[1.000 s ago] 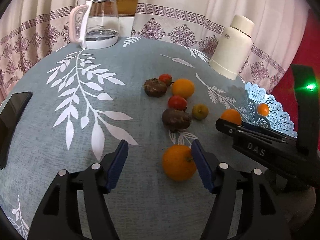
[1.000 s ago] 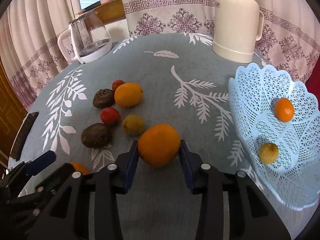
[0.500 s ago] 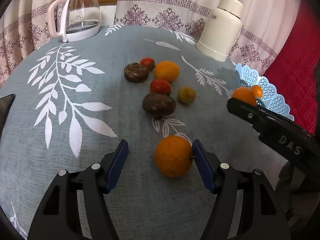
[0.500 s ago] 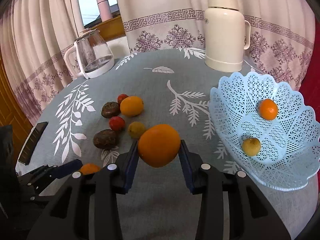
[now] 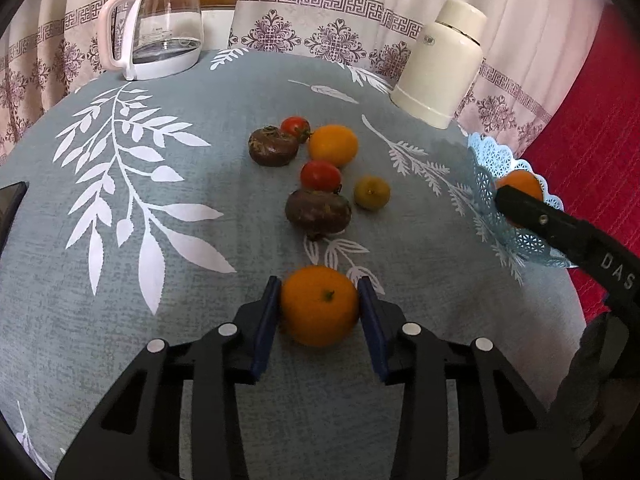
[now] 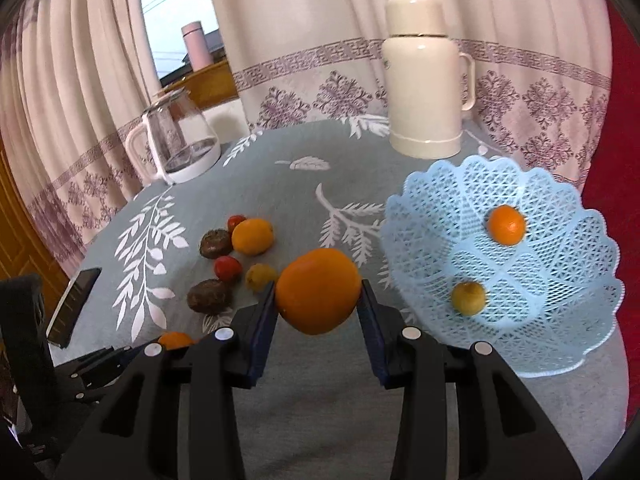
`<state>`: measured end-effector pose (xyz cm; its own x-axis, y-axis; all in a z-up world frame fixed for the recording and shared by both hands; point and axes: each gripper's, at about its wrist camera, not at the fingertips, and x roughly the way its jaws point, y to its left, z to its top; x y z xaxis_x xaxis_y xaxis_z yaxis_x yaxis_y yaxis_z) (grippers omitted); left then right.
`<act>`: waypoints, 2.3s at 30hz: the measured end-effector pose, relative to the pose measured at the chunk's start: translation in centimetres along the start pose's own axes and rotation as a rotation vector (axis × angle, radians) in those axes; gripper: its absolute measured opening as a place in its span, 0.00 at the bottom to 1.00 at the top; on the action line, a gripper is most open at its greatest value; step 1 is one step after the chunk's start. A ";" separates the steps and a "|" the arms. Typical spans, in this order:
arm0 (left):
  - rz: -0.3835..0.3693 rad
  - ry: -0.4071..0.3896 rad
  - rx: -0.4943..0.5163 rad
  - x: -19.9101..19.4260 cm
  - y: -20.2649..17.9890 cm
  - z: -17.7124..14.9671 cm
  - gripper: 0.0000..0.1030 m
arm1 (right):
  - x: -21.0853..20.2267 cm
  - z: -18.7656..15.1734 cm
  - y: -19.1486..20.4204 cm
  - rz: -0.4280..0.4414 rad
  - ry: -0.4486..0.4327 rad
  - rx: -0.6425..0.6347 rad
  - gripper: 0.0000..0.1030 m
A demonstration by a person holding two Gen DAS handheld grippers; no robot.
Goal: Organize fruits
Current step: 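Drop the tangerine into the blue basket with the right tool while the left grasps the large orange, then carry the large orange over the blue basket with the left tool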
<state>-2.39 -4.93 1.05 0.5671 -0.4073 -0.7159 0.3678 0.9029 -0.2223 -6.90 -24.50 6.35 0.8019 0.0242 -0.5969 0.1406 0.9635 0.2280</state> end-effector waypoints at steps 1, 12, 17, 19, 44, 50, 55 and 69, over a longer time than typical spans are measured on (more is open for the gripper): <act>0.000 -0.003 -0.001 -0.1 0.0 0.0 0.39 | -0.2 0.1 -0.2 -0.003 -0.006 0.006 0.39; 0.011 -0.043 -0.018 -1.0 0.2 0.1 0.39 | -3.7 1.9 -5.1 -0.115 -0.115 0.106 0.39; 0.019 -0.048 -0.022 -1.1 0.3 0.1 0.39 | -4.1 1.7 -8.1 -0.182 -0.120 0.165 0.39; 0.024 -0.051 -0.024 -1.2 0.3 0.2 0.39 | -3.9 1.4 -9.2 -0.204 -0.110 0.183 0.40; -0.014 -0.096 0.081 -3.0 -4.6 4.0 0.39 | -4.9 -0.8 -12.9 -0.340 -0.193 0.290 0.58; -0.084 -0.118 0.163 -2.6 -9.0 6.0 0.39 | -4.7 -1.1 -13.1 -0.359 -0.204 0.297 0.59; -0.148 -0.105 0.196 -0.9 -12.0 7.1 0.39 | -5.2 -1.4 -12.6 -0.396 -0.247 0.279 0.59; -0.187 -0.042 0.280 4.3 -17.0 8.0 0.39 | -6.0 -1.7 -12.9 -0.422 -0.296 0.315 0.67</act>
<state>-0.30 -23.12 7.04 0.4985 -0.5727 -0.6508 0.6530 0.7418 -0.1526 -14.53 -36.62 5.64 0.7609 -0.4617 -0.4560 0.6105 0.7475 0.2618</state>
